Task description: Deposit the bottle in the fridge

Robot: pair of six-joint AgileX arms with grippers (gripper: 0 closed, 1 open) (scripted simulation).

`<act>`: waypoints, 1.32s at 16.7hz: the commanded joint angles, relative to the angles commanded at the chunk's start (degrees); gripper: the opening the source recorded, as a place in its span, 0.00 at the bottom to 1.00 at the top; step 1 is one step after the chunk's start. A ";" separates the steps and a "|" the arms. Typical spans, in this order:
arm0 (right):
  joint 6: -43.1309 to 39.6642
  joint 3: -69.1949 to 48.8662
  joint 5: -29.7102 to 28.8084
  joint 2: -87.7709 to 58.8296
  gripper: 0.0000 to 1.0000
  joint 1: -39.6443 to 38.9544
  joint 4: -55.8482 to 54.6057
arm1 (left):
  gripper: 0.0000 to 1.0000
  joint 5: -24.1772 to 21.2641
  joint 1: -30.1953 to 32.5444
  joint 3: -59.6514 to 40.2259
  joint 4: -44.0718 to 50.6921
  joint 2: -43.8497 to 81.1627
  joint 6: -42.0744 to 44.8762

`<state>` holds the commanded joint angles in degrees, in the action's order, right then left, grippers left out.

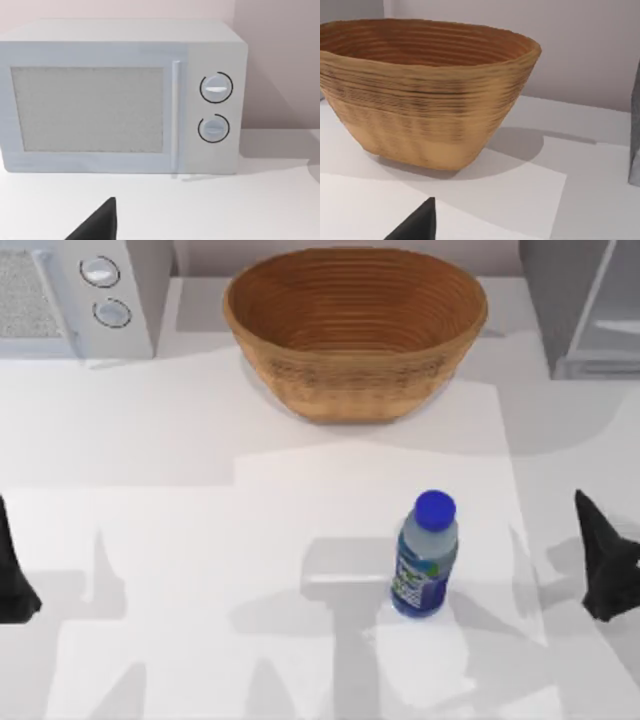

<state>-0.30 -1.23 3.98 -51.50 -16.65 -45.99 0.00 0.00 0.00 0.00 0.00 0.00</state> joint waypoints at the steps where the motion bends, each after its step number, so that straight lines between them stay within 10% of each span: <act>1: -0.09 -0.30 0.47 -6.27 1.00 -1.84 -5.39 | 1.00 0.00 0.00 0.00 0.00 0.00 0.00; 11: -1.08 -1.41 4.13 -53.54 1.00 -16.31 -45.05 | 1.00 0.00 0.00 0.00 0.00 0.00 0.00; 22: -1.05 -3.55 4.11 -59.77 1.00 -18.39 -48.12 | 1.00 0.00 0.00 0.00 0.00 0.00 0.00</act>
<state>-1.35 -4.77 8.08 -111.27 -35.04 -94.11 0.00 0.00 0.00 0.00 0.00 0.00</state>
